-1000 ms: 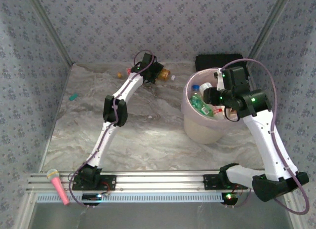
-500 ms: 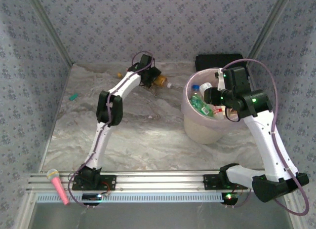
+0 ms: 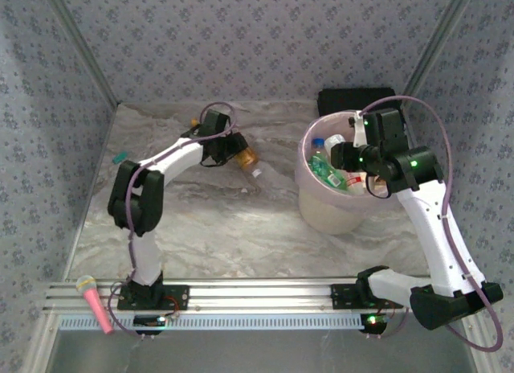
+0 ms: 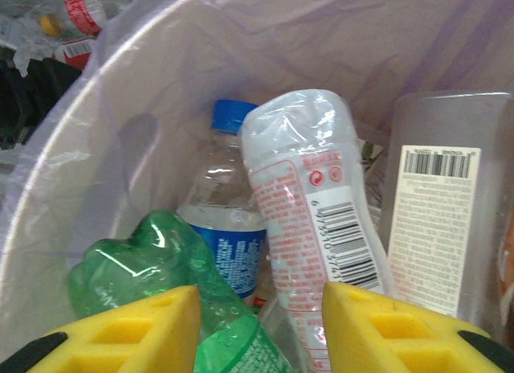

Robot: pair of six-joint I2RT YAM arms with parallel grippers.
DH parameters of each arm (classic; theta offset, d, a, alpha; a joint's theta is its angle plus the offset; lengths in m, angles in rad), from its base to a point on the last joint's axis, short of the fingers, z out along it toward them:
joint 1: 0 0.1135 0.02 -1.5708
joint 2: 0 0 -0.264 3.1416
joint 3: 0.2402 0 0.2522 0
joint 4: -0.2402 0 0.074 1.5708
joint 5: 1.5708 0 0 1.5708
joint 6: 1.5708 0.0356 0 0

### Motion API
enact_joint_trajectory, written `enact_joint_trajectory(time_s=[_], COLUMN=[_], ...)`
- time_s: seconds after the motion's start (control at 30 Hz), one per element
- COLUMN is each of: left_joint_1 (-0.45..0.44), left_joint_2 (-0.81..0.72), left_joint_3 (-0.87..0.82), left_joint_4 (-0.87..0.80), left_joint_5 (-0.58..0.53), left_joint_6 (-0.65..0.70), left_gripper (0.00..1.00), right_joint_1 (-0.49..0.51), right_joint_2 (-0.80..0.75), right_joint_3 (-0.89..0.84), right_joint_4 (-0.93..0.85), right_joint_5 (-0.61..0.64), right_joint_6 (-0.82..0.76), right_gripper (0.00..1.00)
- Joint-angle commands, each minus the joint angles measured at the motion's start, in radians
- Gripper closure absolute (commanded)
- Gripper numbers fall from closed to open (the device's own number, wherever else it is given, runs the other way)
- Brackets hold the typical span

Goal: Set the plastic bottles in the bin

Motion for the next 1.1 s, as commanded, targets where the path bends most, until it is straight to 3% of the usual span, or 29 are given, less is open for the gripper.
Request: enact_joint_trajectory(time_s=[0.0, 0.13, 0.27, 0.4, 0.57, 0.63, 0.8, 1.07], left_joint_1=[0.014, 0.032, 0.046, 0.050, 0.053, 0.058, 0.058, 0.057], left_joint_2=[-0.115, -0.214, -0.298, -0.341, -0.377, -0.397, -0.453, -0.525], left_joint_3=[-0.076, -0.171, -0.227, -0.243, -0.263, -0.270, -0.283, -0.300], left_joint_4=[0.158, 0.233, 0.269, 0.260, 0.267, 0.268, 0.287, 0.319], left_joint_5=[0.163, 0.237, 0.286, 0.322, 0.390, 0.419, 0.481, 0.525], left_joint_6=[0.206, 0.334, 0.428, 0.475, 0.514, 0.520, 0.533, 0.495], left_gripper=[0.47, 0.48, 0.47, 0.47, 0.47, 0.46, 0.46, 0.46], right_joint_1=[-0.001, 0.028, 0.110, 0.202, 0.247, 0.243, 0.224, 0.217], right_joint_2=[-0.012, 0.004, 0.065, 0.159, 0.274, 0.307, 0.417, 0.559], right_joint_3=[0.051, 0.085, 0.143, 0.211, 0.263, 0.282, 0.374, 0.457], right_joint_4=[0.042, 0.094, 0.132, 0.170, 0.212, 0.225, 0.188, 0.231], right_joint_5=[-0.102, -0.199, -0.217, -0.216, -0.265, -0.295, -0.351, -0.462], right_joint_6=[-0.011, 0.000, 0.004, 0.007, 0.007, 0.006, -0.013, -0.035], right_gripper=[0.55, 0.54, 0.53, 0.53, 0.52, 0.47, 0.21, 0.12])
